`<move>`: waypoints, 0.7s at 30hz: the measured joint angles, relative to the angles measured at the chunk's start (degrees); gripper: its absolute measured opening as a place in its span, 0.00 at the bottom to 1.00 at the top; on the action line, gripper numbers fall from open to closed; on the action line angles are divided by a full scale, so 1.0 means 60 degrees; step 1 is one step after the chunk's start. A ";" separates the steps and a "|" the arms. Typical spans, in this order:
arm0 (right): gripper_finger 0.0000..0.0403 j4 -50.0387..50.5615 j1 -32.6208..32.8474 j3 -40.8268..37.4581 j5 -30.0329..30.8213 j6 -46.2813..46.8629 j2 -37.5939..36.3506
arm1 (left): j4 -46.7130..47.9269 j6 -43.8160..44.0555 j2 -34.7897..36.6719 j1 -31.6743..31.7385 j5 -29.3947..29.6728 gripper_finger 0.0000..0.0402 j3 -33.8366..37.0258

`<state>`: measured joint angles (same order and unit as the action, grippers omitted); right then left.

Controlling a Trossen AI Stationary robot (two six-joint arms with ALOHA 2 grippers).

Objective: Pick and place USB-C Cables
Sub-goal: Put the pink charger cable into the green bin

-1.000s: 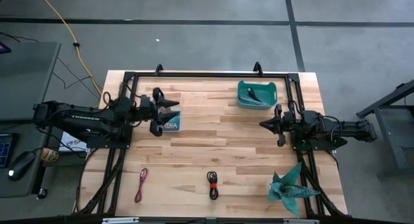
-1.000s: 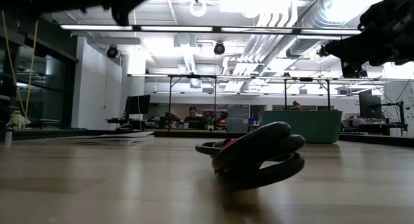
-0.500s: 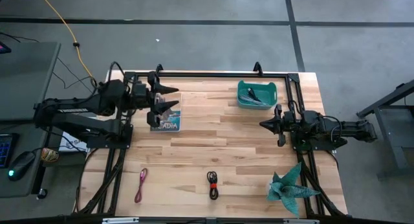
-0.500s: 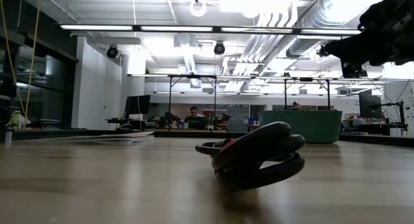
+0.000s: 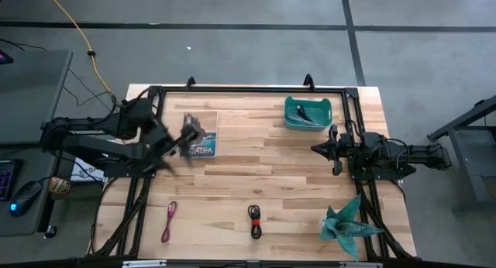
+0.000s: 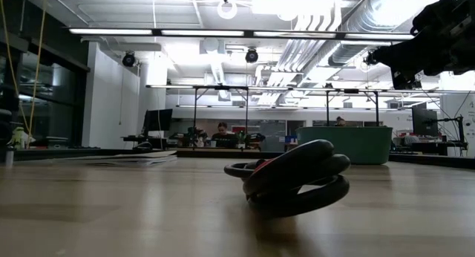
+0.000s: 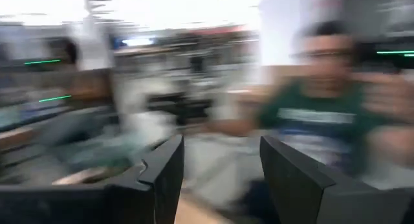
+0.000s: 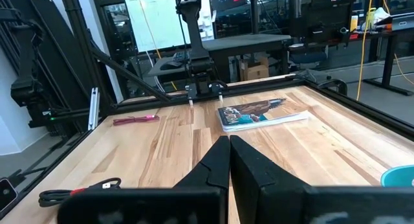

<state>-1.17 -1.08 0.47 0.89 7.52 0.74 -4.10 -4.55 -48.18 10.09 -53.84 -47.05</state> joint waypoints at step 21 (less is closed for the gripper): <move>0.00 0.0000 -0.0004 0.0000 0.0032 0.0167 0.0004 | 0.0140 0.0404 -0.0743 -0.3927 0.2410 0.45 0.0004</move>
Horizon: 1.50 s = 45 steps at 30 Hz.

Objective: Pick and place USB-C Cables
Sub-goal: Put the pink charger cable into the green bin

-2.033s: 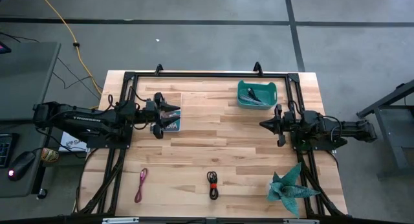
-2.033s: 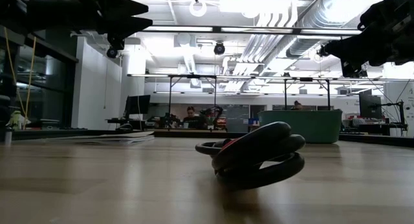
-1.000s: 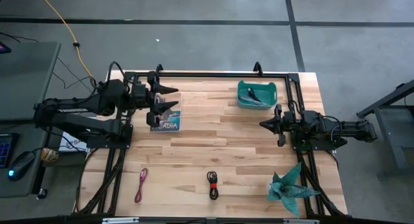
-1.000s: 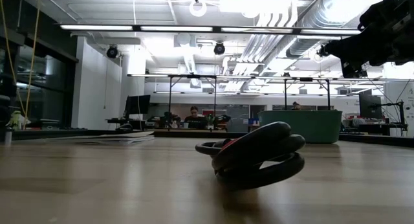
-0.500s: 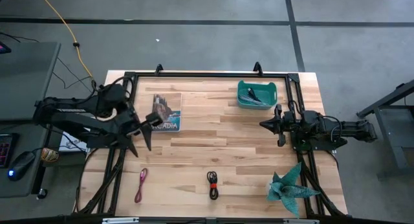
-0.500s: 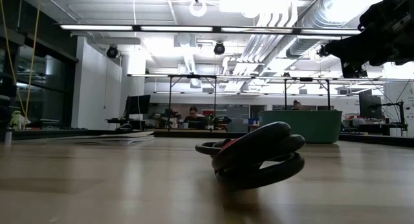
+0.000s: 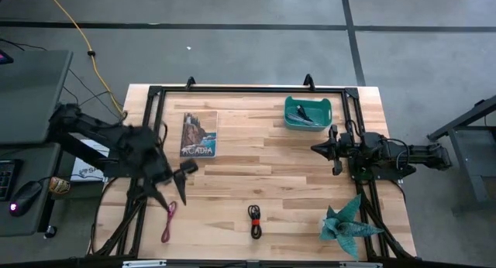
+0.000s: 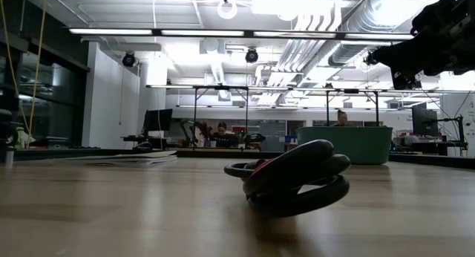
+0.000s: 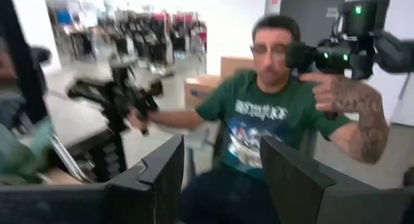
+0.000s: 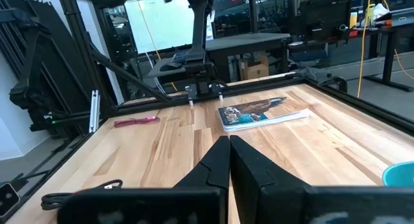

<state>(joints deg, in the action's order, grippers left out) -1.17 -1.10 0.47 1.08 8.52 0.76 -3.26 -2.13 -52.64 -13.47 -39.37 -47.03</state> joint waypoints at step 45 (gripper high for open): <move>0.00 -0.0022 0.0000 0.0000 0.0238 0.0276 0.0017 | 0.7657 1.5392 -0.4274 -0.4973 0.5984 0.45 0.0026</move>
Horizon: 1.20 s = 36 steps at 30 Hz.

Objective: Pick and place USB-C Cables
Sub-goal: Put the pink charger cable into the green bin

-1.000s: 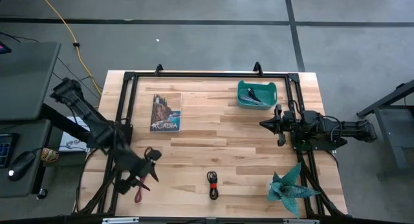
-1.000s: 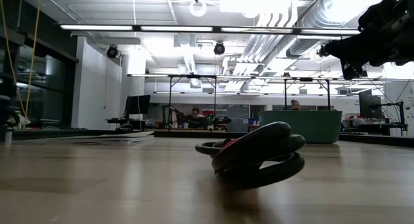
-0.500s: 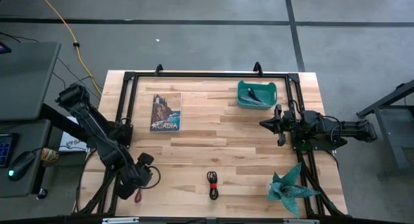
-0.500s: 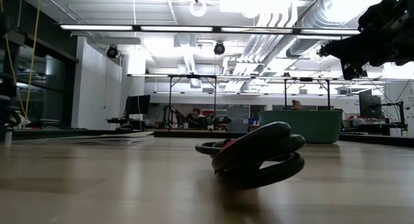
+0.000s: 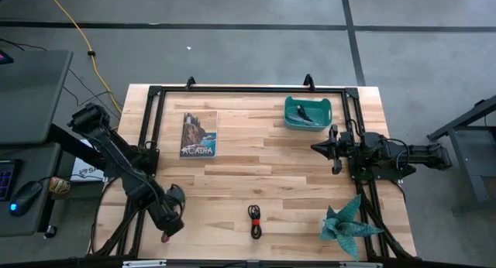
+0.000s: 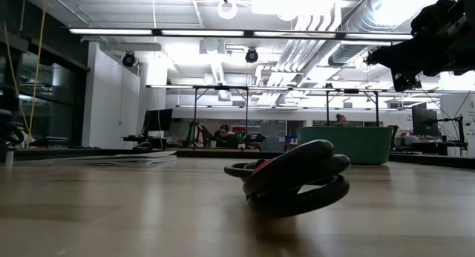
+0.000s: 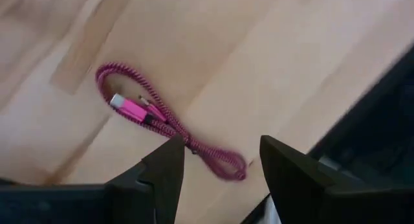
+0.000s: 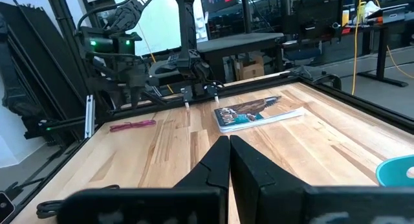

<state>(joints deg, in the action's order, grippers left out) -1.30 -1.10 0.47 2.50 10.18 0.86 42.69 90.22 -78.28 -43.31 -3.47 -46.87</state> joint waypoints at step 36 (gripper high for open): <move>0.00 0.0007 0.0004 0.0000 -0.0026 0.0006 0.0280 | -0.0448 0.3362 -0.2452 -0.0732 -0.0334 0.45 0.0241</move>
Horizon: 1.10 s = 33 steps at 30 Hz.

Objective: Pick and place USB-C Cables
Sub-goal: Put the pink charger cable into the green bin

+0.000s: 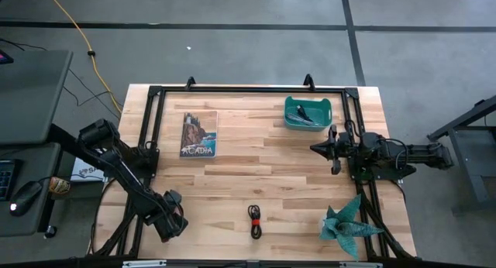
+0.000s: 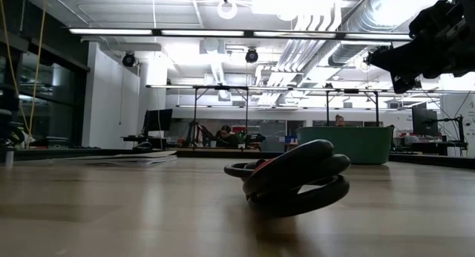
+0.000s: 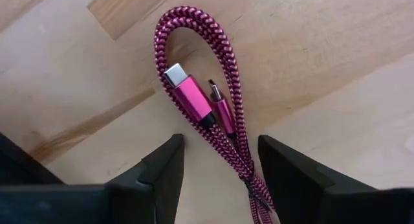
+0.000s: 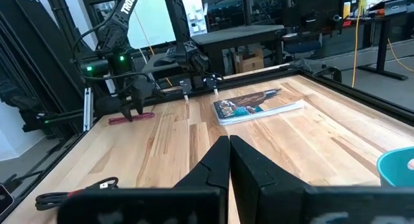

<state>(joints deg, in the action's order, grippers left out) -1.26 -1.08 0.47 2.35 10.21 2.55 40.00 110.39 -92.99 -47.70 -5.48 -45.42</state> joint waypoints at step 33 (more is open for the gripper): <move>0.00 0.0000 0.0000 0.0000 0.0021 -0.0025 0.0339 | -0.0079 -0.1261 -0.0084 0.0368 0.0085 0.01 -0.0001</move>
<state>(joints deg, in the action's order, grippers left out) -1.26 -1.08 0.47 2.47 10.07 4.58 39.52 102.83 -93.49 -45.50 -4.97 -45.43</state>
